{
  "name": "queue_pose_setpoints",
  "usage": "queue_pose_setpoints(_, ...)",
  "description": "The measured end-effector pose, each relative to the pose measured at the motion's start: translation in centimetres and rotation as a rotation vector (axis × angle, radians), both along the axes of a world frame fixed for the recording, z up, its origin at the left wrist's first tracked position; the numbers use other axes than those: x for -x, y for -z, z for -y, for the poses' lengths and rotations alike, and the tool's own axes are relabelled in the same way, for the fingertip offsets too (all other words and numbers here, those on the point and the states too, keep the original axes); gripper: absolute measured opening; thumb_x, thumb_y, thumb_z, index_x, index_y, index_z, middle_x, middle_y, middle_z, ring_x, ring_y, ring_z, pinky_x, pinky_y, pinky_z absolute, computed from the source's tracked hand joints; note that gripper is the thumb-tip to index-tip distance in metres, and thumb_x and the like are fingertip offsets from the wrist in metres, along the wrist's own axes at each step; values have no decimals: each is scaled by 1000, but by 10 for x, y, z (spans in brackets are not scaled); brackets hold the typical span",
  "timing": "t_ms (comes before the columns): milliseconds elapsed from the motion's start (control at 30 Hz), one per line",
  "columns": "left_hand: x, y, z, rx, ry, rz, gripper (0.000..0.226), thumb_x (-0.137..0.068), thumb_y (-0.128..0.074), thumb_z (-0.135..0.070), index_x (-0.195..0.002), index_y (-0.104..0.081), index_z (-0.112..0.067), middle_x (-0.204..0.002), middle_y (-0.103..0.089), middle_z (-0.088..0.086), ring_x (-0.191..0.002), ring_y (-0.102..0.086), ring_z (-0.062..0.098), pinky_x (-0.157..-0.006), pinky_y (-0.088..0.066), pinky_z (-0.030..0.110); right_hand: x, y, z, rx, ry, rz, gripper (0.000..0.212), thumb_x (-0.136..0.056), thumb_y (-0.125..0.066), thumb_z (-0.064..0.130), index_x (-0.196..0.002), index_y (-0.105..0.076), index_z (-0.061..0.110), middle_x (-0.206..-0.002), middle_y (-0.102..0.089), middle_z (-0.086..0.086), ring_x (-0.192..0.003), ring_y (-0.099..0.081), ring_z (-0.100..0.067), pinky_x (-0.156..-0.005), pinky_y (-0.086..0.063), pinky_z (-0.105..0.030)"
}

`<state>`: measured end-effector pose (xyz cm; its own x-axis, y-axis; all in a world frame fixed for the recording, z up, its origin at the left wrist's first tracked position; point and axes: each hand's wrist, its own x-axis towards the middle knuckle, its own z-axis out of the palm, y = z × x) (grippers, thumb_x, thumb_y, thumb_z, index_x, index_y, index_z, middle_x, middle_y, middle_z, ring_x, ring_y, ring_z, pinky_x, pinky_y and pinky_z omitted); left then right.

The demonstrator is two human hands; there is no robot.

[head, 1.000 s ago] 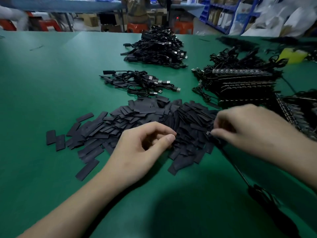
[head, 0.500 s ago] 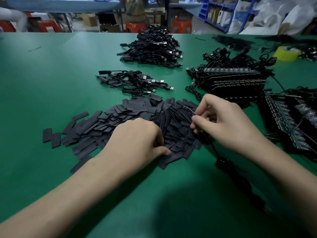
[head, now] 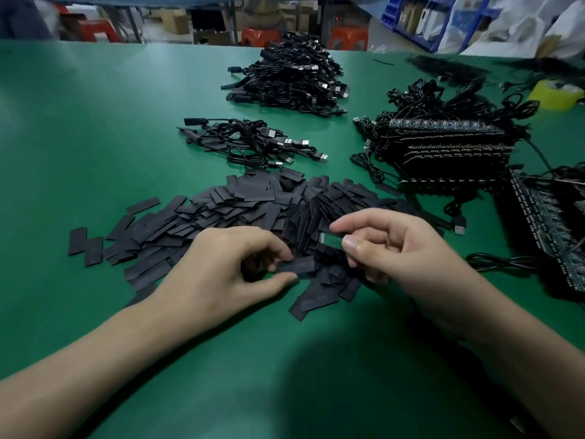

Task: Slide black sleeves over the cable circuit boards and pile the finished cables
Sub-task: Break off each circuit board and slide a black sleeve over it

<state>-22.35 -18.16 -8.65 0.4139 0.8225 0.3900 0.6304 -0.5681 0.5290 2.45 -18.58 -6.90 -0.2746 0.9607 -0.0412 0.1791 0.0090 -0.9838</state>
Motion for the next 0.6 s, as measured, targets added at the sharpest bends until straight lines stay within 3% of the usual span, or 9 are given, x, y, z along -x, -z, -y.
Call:
queue_pose_setpoints(133, 3, 2, 1, -122, 19, 21, 26, -84, -79, -32, -107, -79, -21, -93, -72, -10, -83, -67, 5, -76, -54, 25, -1, 1, 5, -49, -11, 86, 16, -94, -68, 18, -93, -77, 31, -72, -66, 10, -63, -57, 1, -59, -44, -8)
queue_pose_setpoints(333, 2, -1, 5, -154, 16, 39, 20, -84, -78, -25, -103, -81, -19, -98, -73, -9, -89, -69, 4, -81, -55, 25, 4, 2, 10, -81, -24, 121, 15, -93, -70, 17, -90, -76, 29, -66, -61, 14, -57, -51, 2, -54, -41, -9)
queue_pose_setpoints(600, 1, -3, 7, -100, 21, 83, 19, -80, -84, -17, -99, -82, -16, -92, -75, -8, -84, -70, 2, -80, -54, 19, 6, 3, 11, -47, -22, 93, 9, -91, -71, 13, -88, -78, 18, -63, -62, 14, -54, -50, 2, -52, -39, -8)
